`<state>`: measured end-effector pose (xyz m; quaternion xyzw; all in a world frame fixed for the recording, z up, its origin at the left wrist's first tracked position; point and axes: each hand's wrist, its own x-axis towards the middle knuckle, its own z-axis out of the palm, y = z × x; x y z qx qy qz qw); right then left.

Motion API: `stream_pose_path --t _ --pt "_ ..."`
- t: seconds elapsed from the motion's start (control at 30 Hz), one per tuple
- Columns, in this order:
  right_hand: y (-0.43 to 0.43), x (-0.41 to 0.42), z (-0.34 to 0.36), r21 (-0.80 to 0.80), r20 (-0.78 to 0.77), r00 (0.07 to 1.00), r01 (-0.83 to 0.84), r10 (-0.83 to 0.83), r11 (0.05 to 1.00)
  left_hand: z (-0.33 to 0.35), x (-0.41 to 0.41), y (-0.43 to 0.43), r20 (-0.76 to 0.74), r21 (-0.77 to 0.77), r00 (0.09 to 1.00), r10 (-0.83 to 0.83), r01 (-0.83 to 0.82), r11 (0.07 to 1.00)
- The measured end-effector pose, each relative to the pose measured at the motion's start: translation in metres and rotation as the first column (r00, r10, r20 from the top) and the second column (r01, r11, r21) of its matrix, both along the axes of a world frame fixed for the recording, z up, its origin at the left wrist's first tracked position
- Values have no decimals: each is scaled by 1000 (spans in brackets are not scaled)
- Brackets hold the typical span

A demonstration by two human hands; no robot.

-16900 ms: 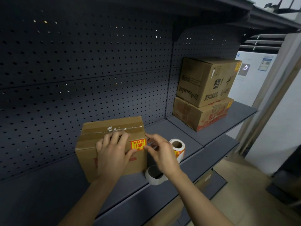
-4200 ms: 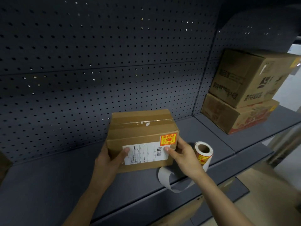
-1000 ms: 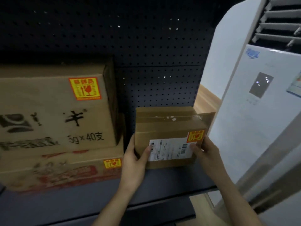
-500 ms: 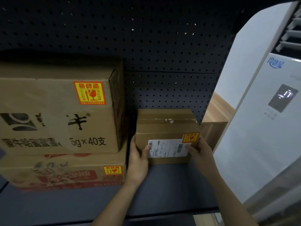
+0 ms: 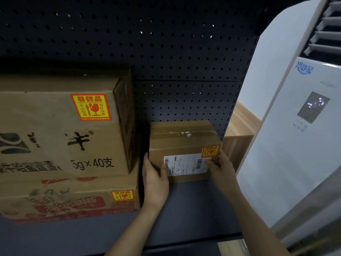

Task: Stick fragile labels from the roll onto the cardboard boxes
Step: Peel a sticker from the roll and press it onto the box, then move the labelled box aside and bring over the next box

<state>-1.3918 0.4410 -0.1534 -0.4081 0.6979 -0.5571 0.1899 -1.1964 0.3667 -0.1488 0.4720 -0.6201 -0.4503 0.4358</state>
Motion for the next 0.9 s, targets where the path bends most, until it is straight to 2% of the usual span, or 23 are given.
stream_pose_path --t 0.07,0.23,0.37,0.47,0.57,0.73,0.9 --pt "4 4 4 -15 -29 1000 10 -10 1000 10 0 11 17 -10 1000 -2 3 1000" --pt "24 22 30 -143 -115 991 55 -72 988 35 10 34 53 -175 998 -15 24 984" --pt "41 40 57 -188 -272 945 134 -183 973 52 27 47 129 -295 990 -52 89 951" --pt "52 56 75 -209 -392 908 71 -150 975 63 44 56 257 -421 964 -63 170 891" --pt "56 74 81 -238 -523 846 -26 -106 971 72 65 67 386 -469 921 -56 248 848" --pt "52 119 72 -236 -706 709 -234 -1 943 73 112 85 579 -614 787 212 251 748" --pt "32 183 67 -116 -701 677 -419 225 901 60 186 89 628 -643 655 420 134 754"
